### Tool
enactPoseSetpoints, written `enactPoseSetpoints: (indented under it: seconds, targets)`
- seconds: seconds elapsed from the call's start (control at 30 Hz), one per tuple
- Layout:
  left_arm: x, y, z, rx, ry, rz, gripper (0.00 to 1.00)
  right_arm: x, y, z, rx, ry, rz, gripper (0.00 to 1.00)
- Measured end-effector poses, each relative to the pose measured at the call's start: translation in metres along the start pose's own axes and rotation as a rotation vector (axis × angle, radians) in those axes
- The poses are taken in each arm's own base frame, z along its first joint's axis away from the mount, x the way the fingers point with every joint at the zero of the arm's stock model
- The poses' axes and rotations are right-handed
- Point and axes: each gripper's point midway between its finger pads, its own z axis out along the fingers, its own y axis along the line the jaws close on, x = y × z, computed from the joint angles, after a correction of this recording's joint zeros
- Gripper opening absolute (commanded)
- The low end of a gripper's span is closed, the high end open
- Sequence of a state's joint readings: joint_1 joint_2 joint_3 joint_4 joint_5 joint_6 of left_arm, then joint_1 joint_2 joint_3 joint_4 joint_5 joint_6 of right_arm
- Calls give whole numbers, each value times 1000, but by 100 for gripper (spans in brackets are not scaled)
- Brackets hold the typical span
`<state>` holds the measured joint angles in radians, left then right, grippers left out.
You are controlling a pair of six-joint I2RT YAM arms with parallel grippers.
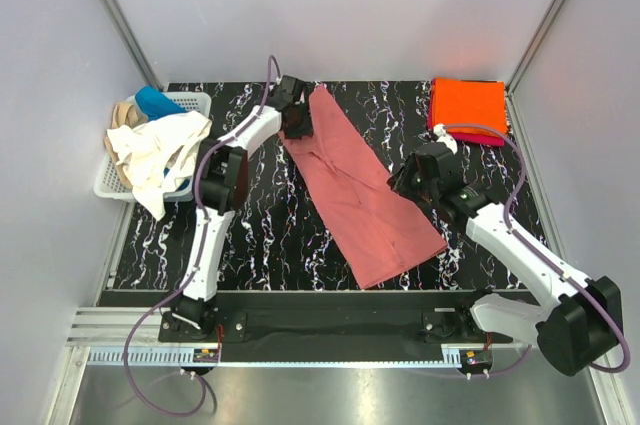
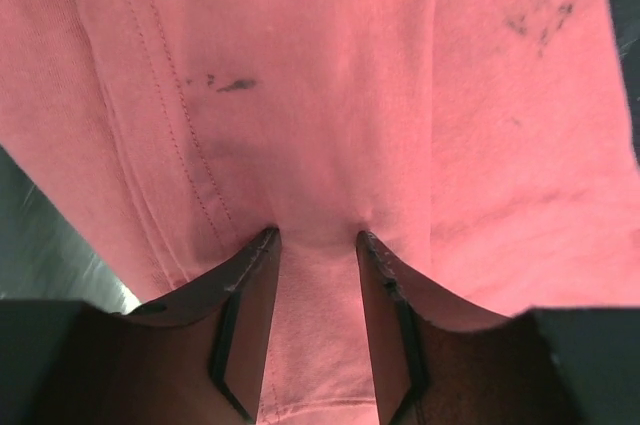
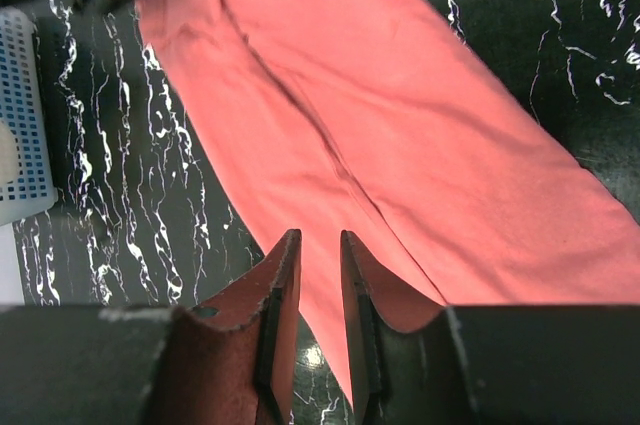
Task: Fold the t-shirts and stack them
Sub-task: Fold the tshirt
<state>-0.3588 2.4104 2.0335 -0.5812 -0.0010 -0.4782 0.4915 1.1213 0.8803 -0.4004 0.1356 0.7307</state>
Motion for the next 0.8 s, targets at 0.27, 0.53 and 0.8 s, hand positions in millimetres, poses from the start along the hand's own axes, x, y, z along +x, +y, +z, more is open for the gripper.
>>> enactPoseSetpoints:
  seconds: [0.27,0.53,0.8]
  targets:
    - [-34,-56,22,274,-43,86,54,11,-4,15,23,45,12,29]
    - [-23,-79,-52,463,-40,98,53,7,-6,16,33,27,-1,30]
    - [41,-118,-135,648,-33,127,38,3,-12,16,47,18,-14,30]
